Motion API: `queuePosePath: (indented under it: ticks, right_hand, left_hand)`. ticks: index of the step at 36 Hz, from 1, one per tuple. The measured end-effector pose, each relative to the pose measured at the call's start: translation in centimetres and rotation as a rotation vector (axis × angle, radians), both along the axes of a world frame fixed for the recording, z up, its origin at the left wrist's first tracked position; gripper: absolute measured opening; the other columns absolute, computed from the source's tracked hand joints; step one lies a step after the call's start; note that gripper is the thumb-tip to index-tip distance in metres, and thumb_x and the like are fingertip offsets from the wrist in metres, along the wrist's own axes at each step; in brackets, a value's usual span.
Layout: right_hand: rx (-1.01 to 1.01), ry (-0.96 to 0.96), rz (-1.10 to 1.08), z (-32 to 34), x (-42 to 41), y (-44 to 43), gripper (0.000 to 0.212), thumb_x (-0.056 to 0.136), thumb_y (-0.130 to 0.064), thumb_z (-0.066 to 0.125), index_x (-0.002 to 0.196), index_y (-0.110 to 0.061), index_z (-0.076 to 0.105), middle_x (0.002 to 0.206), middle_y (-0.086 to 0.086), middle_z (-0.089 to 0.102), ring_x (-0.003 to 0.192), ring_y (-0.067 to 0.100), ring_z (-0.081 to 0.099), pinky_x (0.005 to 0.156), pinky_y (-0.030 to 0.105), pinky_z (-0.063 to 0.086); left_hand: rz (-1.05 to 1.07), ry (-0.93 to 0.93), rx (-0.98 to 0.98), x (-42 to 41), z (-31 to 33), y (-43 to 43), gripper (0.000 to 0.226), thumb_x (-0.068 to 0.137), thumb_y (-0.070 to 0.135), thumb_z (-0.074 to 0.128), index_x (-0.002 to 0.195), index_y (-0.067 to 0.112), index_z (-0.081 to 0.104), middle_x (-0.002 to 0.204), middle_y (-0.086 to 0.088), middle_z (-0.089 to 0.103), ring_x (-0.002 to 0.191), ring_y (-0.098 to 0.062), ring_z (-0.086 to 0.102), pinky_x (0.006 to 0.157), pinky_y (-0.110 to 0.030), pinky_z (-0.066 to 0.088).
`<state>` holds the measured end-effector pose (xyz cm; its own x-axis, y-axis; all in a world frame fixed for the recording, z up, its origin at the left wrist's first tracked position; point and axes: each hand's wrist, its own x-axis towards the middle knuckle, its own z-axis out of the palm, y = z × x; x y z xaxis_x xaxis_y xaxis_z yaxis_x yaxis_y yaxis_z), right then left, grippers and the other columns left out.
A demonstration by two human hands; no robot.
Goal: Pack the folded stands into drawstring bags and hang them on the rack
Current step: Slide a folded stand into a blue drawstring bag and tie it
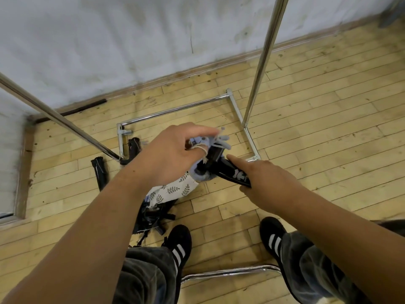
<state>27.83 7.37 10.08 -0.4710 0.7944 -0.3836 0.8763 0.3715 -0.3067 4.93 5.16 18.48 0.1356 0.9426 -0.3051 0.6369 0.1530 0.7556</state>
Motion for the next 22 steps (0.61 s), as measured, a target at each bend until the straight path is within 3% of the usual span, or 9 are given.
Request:
queuePosePath:
  ticks: [1,3,5,8,9,12,17,20,22]
  right_hand:
    - [-0.013,0.009,0.007,0.1,-0.1,0.0,0.083,0.097,-0.029,0.065,0.155,-0.055,0.012,0.122,0.001,0.065,0.099,0.021,0.067,0.083,0.042,0.061]
    - [-0.024,0.029,0.020,0.3,-0.3,0.0,0.084,0.095,-0.027,0.067,0.154,-0.056,0.014,0.121,0.000,0.066,0.100,0.022,0.067,0.082,0.042,0.061]
    - [-0.034,0.025,0.031,0.5,-0.6,-0.1,0.090,0.094,-0.026,0.068,0.156,-0.053,0.008,0.121,0.001,0.067,0.100,0.022,0.067,0.082,0.043,0.062]
    - [-0.081,0.018,0.011,0.8,-0.9,-0.1,0.107,0.094,-0.027,0.071,0.162,-0.040,-0.010,0.117,0.005,0.068,0.094,0.022,0.068,0.081,0.043,0.062]
    - [-0.103,0.033,0.005,0.8,-0.9,0.0,0.111,0.093,-0.027,0.072,0.162,-0.038,-0.015,0.113,0.005,0.069,0.090,0.021,0.068,0.079,0.042,0.062]
    - [-0.181,0.090,0.005,1.0,-1.1,0.0,0.119,0.091,-0.025,0.074,0.160,-0.038,-0.023,0.099,0.005,0.071,0.078,0.018,0.068,0.074,0.039,0.063]
    - [-0.243,0.169,-0.009,1.6,-1.3,-0.1,0.117,0.087,-0.020,0.076,0.162,-0.040,-0.011,0.089,-0.001,0.066,0.077,0.017,0.065,0.068,0.031,0.058]
    - [-0.281,0.194,-0.017,1.7,-1.4,-0.1,0.119,0.085,-0.019,0.077,0.162,-0.039,-0.012,0.076,-0.008,0.057,0.067,0.009,0.059,0.058,0.023,0.048]
    - [-0.294,0.203,-0.025,1.7,-1.4,-0.1,0.120,0.085,-0.019,0.078,0.162,-0.041,-0.011,0.073,-0.011,0.053,0.062,0.005,0.054,0.053,0.019,0.040]
  left_hand:
    - [-0.014,0.006,-0.003,0.2,-0.1,0.0,0.044,0.103,0.018,0.059,0.133,0.050,0.062,0.131,0.028,0.058,0.096,0.012,0.060,0.087,-0.026,0.055]
    - [-0.028,0.008,-0.022,0.4,-0.1,0.1,0.042,0.103,0.020,0.059,0.134,0.049,0.061,0.129,0.026,0.058,0.094,0.020,0.056,0.086,-0.021,0.048]
    - [-0.038,0.019,-0.039,0.5,-0.1,0.1,0.041,0.103,0.022,0.059,0.134,0.048,0.061,0.129,0.026,0.058,0.097,0.017,0.056,0.086,-0.021,0.043]
    - [-0.052,0.025,-0.040,0.7,-0.2,0.2,0.041,0.103,0.022,0.059,0.133,0.049,0.062,0.132,0.027,0.057,0.116,0.006,0.056,0.094,-0.021,0.043]
    - [-0.054,0.010,-0.043,0.8,-0.1,0.2,0.041,0.103,0.021,0.059,0.133,0.049,0.062,0.132,0.027,0.058,0.111,0.008,0.058,0.089,-0.017,0.044]
    - [-0.089,-0.020,-0.062,1.4,-0.4,0.1,0.041,0.103,0.019,0.059,0.132,0.048,0.064,0.121,0.024,0.061,0.060,0.004,0.055,0.061,-0.011,0.043]
    - [-0.111,-0.015,-0.100,2.2,-0.5,-0.1,0.038,0.104,0.022,0.059,0.133,0.046,0.064,0.090,0.031,0.059,0.051,-0.004,0.044,0.056,-0.012,0.041]
    - [-0.122,-0.043,-0.132,2.3,-0.2,-0.3,0.040,0.104,0.025,0.058,0.133,0.053,0.061,0.100,0.010,0.070,0.064,-0.010,0.055,0.065,-0.024,0.053]
    - [-0.117,-0.049,-0.166,2.4,0.0,-0.3,0.044,0.104,0.028,0.056,0.133,0.060,0.056,0.128,-0.019,0.063,0.093,-0.035,0.068,0.091,-0.053,0.058]
